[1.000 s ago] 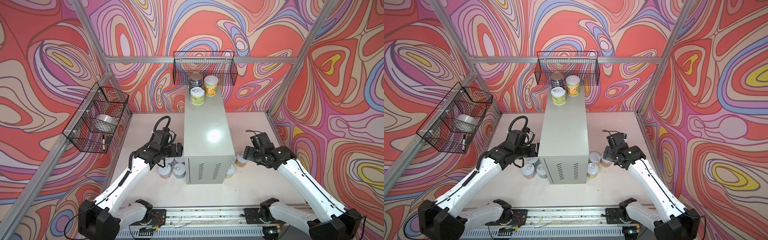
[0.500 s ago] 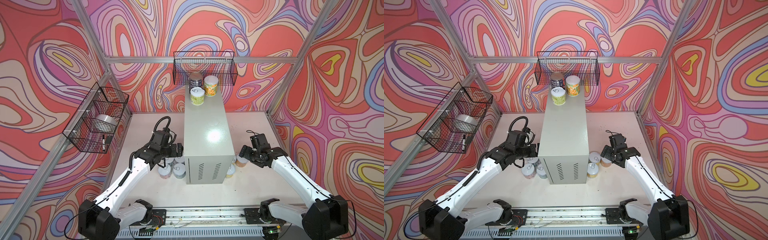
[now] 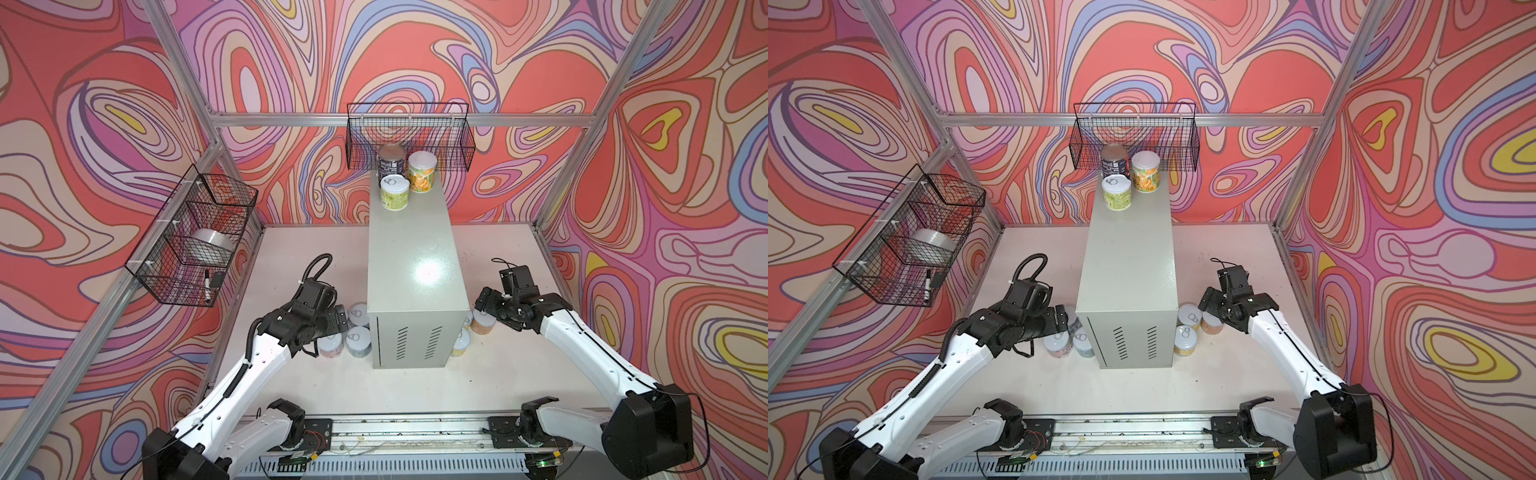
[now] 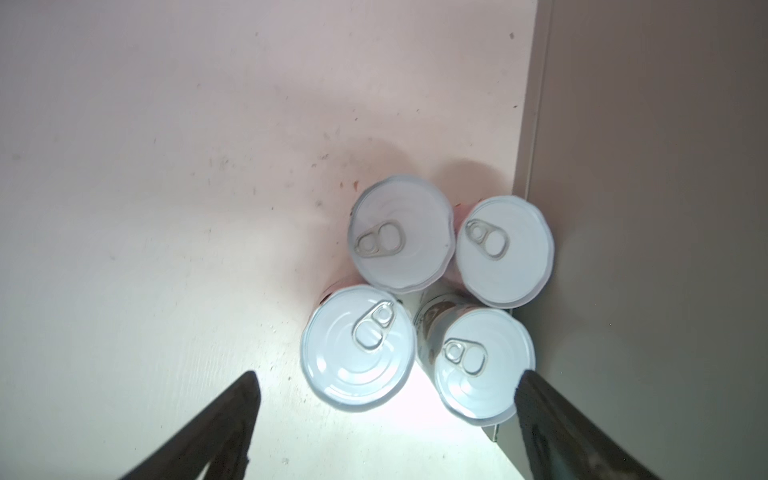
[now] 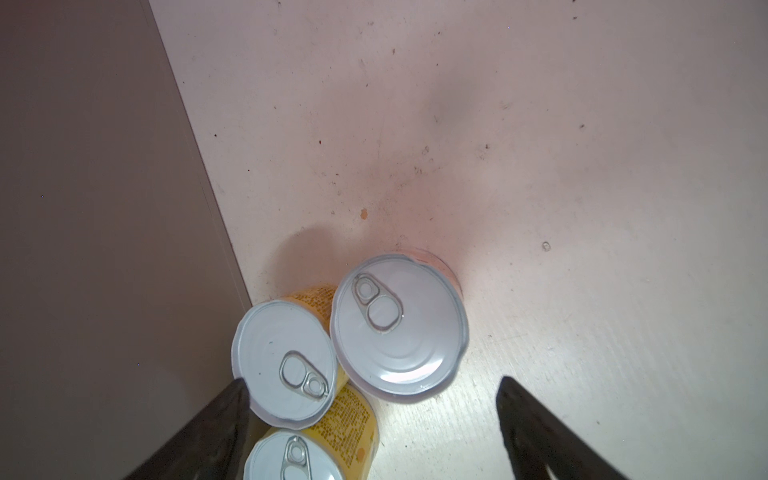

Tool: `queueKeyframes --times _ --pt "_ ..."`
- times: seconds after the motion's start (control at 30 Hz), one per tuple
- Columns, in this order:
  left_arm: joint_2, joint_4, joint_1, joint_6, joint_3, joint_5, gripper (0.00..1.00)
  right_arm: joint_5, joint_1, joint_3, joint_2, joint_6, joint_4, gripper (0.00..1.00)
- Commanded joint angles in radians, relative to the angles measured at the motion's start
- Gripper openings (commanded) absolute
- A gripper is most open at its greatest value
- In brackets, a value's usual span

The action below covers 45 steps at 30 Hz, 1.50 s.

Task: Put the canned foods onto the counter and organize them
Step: 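Withdraw the right gripper to the cans while lowering the left gripper over its cans, then lower the right gripper onto an orange-labelled can and close on it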

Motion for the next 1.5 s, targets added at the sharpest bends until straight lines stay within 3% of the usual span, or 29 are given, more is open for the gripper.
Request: queueKeyframes --times 0.0,0.8,1.47 --pt "0.002 -0.007 0.003 -0.084 -0.046 -0.006 0.97 0.004 -0.007 -0.023 0.000 -0.008 0.007 0.96" --pt "-0.033 0.115 0.005 -0.012 -0.077 0.066 0.96 -0.027 -0.040 -0.056 0.172 0.028 0.178 0.97" --pt "-0.021 0.136 0.003 0.004 -0.074 0.070 0.96 0.032 -0.040 -0.113 0.274 0.039 0.198 0.84"
